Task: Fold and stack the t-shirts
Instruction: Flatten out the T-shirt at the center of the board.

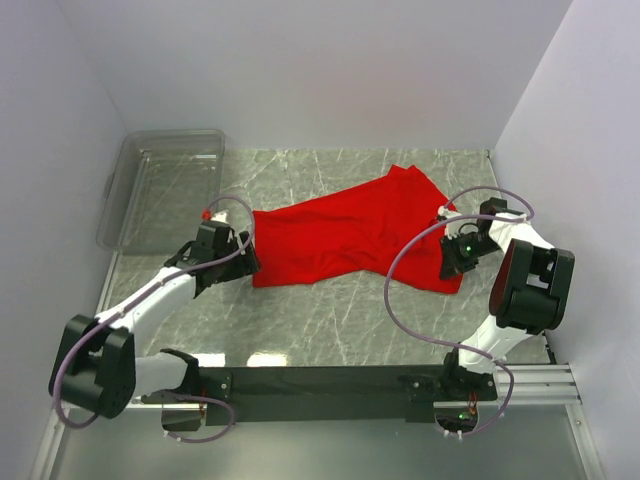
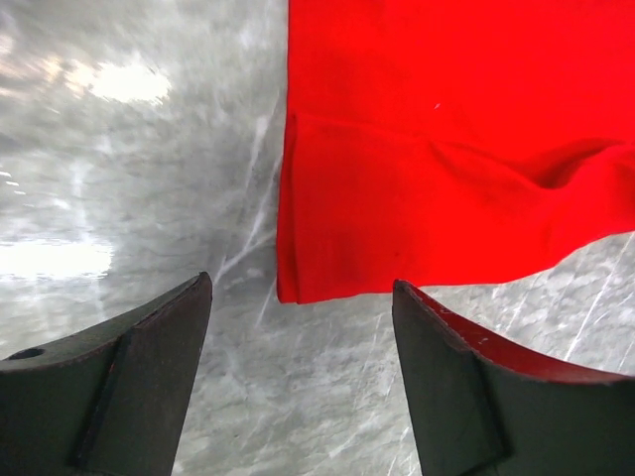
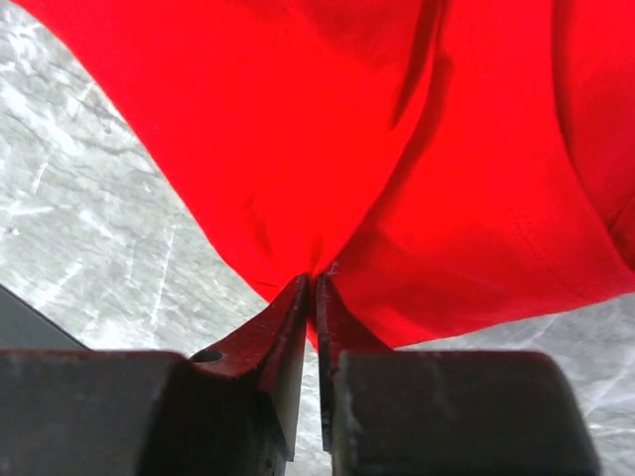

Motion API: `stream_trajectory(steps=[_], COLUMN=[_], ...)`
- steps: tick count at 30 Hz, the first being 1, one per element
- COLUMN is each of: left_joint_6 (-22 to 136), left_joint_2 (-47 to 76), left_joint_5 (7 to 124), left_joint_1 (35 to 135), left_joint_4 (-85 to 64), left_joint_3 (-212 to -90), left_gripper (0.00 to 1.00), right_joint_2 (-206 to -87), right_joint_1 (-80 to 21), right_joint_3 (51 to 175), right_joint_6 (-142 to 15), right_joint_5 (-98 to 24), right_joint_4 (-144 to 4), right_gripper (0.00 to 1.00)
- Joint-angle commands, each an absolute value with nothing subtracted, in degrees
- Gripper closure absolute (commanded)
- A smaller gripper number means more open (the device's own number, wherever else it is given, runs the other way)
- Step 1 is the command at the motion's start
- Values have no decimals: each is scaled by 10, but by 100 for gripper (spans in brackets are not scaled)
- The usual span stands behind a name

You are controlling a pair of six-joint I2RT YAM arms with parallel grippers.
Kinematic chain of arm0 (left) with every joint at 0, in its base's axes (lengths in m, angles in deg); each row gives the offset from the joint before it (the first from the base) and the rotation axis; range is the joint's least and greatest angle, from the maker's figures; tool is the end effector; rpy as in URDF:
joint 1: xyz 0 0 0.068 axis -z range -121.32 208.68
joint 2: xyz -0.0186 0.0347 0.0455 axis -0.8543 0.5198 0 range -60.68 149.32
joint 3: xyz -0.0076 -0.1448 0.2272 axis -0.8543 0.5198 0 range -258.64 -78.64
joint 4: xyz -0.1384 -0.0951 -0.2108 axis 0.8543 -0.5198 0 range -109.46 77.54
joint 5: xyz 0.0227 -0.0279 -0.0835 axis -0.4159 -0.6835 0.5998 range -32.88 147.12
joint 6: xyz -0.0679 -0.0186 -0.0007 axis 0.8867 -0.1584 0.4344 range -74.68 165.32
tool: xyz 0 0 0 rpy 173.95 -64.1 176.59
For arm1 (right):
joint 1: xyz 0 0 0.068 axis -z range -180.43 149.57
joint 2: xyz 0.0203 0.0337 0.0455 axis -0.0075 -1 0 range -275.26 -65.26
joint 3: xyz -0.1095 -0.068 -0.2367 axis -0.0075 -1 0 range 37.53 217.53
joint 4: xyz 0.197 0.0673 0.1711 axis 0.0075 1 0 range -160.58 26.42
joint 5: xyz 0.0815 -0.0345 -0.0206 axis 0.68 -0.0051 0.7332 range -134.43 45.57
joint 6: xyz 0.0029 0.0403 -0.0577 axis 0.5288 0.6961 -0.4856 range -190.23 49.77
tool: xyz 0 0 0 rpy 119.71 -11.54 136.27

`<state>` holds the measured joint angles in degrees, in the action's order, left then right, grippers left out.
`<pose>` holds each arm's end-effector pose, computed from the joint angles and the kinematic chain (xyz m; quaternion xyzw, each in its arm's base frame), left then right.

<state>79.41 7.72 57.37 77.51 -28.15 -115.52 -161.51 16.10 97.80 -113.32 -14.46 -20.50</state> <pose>0.2469 -0.0844 0.1778 -0.1229 0.9229 -0.1644 0.3257 0.2931 -0.0571 0.1486 -0.2304 0.9376 0.2077 0.1573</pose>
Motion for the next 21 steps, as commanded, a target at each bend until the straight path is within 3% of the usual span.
stream_trajectory(steps=[1,12,18,21], left_joint_6=[811,761,719,710], left_joint_2=[108,181,266,296], left_joint_5=[629,629,591,573], left_joint_1=[773,773,773,773], left_joint_4=[-240,-172,-195,-212], left_joint_3=[-1154,-1183,-1248,-1277], left_gripper=[24,26,35,46], right_joint_2=[-1601,-1588,-1587,-1589], right_joint_1=[163,165,170,171], right_joint_3=[979,971,972,972], right_joint_6=[-1141,-1148,-1152,-1153], right_joint_5=[-129,-108,-102,-101], right_joint_4=[-189,-194,-195,-194], right_gripper=[87,94,95,95])
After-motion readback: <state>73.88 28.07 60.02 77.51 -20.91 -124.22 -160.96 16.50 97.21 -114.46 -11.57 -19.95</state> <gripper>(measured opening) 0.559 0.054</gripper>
